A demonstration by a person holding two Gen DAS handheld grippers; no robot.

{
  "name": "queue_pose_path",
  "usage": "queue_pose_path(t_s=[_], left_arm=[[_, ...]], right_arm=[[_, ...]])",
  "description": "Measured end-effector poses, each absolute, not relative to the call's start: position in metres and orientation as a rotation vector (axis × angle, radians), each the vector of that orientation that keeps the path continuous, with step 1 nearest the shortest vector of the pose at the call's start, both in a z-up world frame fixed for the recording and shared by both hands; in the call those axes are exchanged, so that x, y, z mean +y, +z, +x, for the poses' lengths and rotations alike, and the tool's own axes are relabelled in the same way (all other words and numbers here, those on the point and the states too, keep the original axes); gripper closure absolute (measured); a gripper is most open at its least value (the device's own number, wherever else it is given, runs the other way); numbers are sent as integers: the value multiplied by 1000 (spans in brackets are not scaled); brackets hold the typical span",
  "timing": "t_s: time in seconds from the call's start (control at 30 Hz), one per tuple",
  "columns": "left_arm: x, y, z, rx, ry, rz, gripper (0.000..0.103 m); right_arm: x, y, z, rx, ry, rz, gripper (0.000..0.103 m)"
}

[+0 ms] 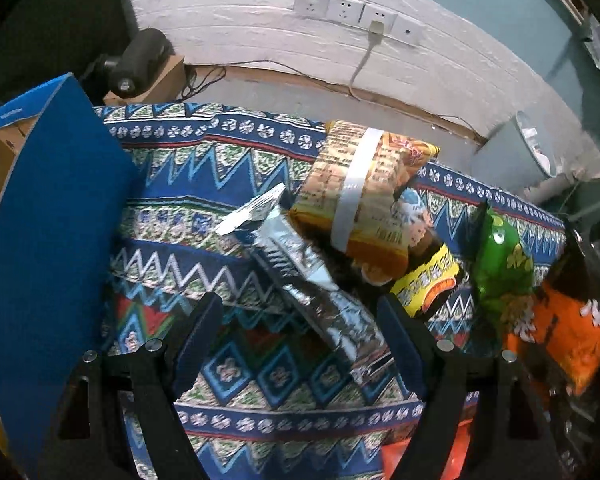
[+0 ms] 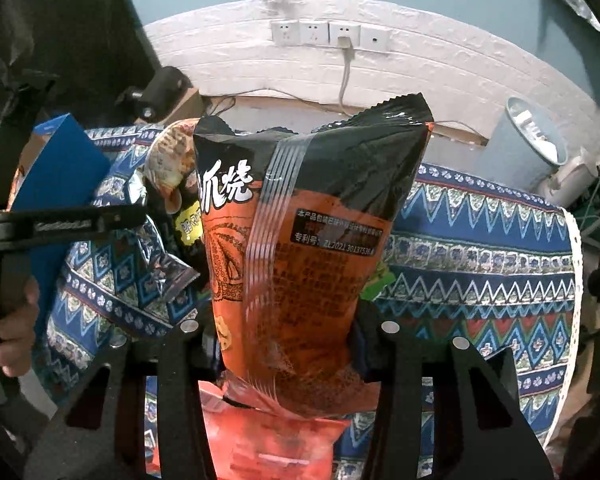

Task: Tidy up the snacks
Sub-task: 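Grasp the silver foil packet with the left tool while the right tool grasps the orange-and-black bag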

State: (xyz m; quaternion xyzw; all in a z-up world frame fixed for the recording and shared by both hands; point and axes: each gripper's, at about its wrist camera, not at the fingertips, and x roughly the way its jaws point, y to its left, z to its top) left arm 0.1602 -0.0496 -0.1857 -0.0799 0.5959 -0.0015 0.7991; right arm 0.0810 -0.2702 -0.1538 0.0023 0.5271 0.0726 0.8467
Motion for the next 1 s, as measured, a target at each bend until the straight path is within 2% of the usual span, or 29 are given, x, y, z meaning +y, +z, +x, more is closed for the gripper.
queue_pose_path(t_s=[0.47,0.53,0.6,0.63,0.73,0.83,0.9,0.97,1.0], left_arm=[[-61,-211,152,1308,16,37,22],[-55,-210,144,1296,40,81,33],[-51,-208,141,1279,35,94,50],[-50,-207,140,1279,28,96,52],[-47,-206,142,1275,18,95,53],[-49,-207,143,1271,3,104,39],[-53,-210,147,1264,1,131,36],[-55,-210,147,1249,1,157,40],[-57,-209,146,1243,4,163,52]], right_arm=[[-276,-154,89,1117,162,54,57],[-276,-155,89,1122,165,59,57],[-275,-156,89,1125,168,61,57],[-274,-157,90,1128,170,61,57],[-269,-158,90,1133,175,57,57],[-263,-159,89,1136,183,47,57],[-261,-160,88,1139,184,41,57],[-260,-161,87,1142,183,37,57],[-259,-161,87,1144,182,36,57]])
